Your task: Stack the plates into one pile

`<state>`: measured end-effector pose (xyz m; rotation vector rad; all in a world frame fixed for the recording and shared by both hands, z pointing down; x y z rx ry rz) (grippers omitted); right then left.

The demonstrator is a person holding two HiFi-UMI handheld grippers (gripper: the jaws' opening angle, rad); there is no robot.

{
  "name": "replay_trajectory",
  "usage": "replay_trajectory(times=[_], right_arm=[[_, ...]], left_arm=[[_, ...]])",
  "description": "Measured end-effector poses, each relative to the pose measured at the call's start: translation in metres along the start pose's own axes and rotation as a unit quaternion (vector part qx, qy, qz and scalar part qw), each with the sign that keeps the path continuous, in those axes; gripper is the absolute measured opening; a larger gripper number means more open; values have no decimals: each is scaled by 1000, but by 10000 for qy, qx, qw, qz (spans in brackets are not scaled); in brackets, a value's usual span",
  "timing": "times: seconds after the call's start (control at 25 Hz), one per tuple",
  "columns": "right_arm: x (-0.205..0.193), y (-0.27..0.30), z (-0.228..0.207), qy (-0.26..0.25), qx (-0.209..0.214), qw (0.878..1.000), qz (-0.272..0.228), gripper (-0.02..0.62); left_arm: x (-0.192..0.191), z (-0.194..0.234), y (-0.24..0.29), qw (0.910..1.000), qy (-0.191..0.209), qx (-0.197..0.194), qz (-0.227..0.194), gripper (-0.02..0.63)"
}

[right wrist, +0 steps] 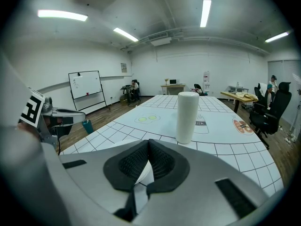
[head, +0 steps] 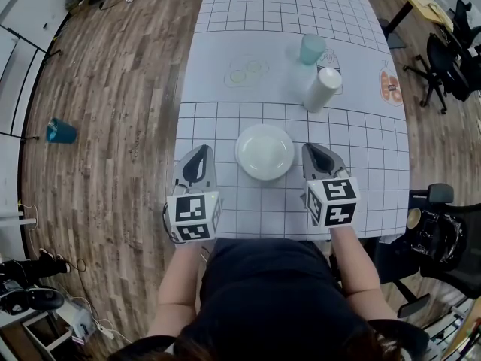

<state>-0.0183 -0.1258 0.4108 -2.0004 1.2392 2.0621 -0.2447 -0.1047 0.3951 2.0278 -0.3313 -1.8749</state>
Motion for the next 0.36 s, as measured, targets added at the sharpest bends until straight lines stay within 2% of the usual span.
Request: replay_trajectory(times=[0.36], right_arm=[[0, 0, -3, -1, 0, 10000, 9, 16]], left_arm=[[-5, -1, 2, 9999, 4, -39, 121, 32]])
Point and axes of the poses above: the fingertips, and each gripper's own axes: y forward along the fingers, z to its left, x out of its top, the point moved 1 cm from there along -y, backward along the fingers, and after that the axes turned 7 degrees about x, right-handed, at the moved point
